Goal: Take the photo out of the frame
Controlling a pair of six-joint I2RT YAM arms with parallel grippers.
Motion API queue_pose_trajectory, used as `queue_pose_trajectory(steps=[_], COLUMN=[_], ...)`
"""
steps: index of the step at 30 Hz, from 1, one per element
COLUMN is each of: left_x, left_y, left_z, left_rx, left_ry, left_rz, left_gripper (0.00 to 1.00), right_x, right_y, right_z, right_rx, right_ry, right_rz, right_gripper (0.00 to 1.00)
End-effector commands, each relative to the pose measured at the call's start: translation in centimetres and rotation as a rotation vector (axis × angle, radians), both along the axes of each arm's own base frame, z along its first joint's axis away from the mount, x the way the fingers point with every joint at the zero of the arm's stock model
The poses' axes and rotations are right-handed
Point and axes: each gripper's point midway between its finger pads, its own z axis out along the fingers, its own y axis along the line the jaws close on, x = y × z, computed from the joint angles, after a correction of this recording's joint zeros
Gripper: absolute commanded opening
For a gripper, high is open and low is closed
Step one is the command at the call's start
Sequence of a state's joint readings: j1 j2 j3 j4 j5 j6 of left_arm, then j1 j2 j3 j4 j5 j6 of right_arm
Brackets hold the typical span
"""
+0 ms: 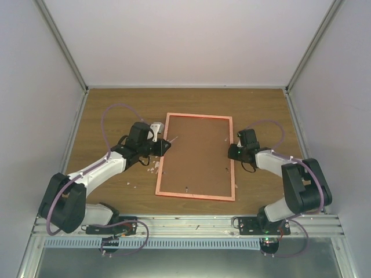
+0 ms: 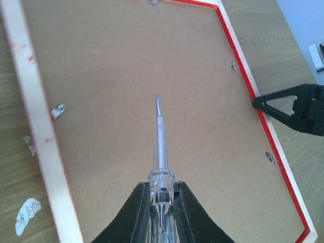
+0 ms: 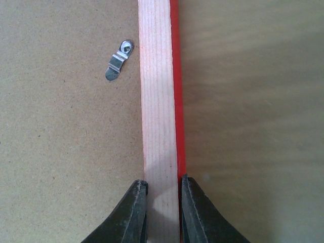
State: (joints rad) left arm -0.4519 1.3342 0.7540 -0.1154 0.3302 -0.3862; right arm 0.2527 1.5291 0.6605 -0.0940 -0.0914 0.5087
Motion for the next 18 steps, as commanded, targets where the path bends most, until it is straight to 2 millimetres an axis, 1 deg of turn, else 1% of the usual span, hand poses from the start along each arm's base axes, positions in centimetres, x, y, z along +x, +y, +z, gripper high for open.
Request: queue_pose_trajectory(steps=[1, 3, 6, 9, 12, 15, 18], left_x=[0.0, -0.2, -0.6, -0.8, -1.0, -1.1, -1.1], left_y=[-0.1, 0.0, 0.1, 0.3, 0.3, 0.2, 0.1], left_z=[1.7, 1.9, 2.2, 2.4, 2.6, 2.9, 3.2], left_rx=[-0.044, -0.05, -0.056, -0.058, -0.062, -0.072, -0.079], left_ry=[-0.066, -0.069, -0.079, -0.082, -0.086, -0.09, -0.095], left_rz=[0.015, 0.015, 0.015, 0.015, 0.013, 0.008, 0.006], left_gripper=[0.0, 0.0, 0.0, 0.0, 0.0, 0.0, 0.0], right_x=[-0.8, -1.1, -1.9, -3.2, -4.7, -6.4, -7.8], right_y=[-2.2, -2.2, -1.6, -1.0, -0.2, 0.3, 1.3], right_z=[1.0, 1.1, 0.5, 0.0, -0.5, -1.0, -1.1], right_rx=[0.047, 0.046, 0.051, 0.072, 0.079, 0.069, 0.087], right_ry=[-0.034, -0.034, 0.005, 0.043, 0.082, 0.126, 0.155], right_rz=[-0.198, -0.187, -0.138, -0.089, -0.032, 0.016, 0.072], right_gripper=[0.1, 0.19, 0.28, 0.41, 0.52, 0.59, 0.63])
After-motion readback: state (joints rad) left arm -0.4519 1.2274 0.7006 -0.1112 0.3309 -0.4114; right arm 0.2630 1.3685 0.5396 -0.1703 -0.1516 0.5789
